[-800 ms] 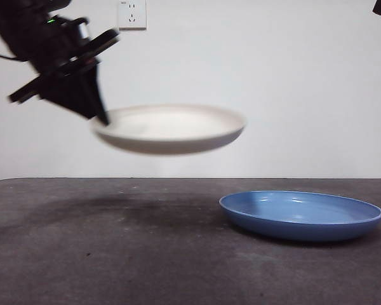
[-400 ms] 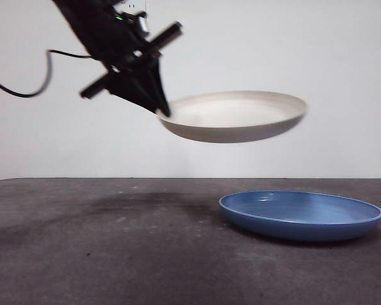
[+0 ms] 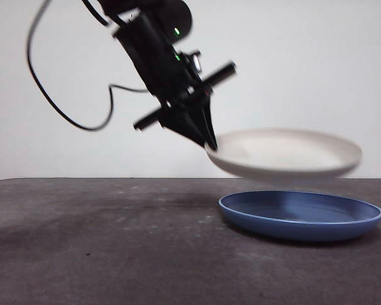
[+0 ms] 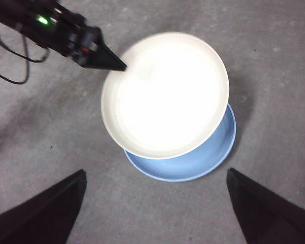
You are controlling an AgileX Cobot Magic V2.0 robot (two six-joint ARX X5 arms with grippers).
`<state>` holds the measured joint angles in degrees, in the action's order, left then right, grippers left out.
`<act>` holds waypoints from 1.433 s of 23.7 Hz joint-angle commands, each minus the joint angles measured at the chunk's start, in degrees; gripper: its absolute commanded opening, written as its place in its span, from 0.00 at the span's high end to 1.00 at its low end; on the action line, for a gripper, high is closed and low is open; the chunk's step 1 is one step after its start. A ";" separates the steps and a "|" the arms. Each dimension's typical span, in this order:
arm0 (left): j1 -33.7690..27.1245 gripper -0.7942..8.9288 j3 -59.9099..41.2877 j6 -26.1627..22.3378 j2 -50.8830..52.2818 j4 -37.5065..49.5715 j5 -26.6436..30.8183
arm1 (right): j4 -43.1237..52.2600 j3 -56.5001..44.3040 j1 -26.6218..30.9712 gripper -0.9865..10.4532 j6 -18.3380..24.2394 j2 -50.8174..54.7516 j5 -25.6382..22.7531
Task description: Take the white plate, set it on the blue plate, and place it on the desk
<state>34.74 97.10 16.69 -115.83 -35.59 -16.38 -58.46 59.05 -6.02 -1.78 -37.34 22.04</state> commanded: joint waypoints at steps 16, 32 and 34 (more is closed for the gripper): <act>3.15 0.88 3.80 0.31 -8.94 -0.37 0.81 | -2.23 1.90 -0.22 0.53 -0.74 0.02 -1.11; 1.88 0.56 16.39 -5.22 -2.38 -11.15 0.96 | -2.69 1.90 -0.22 0.53 -0.50 0.00 -3.04; 0.66 0.56 16.39 -5.75 2.43 -11.58 1.84 | -2.95 1.90 -0.22 0.53 -0.37 0.00 -3.04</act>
<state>35.31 111.35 12.25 -114.13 -47.55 -14.81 -61.73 59.81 -6.02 -1.93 -37.15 19.22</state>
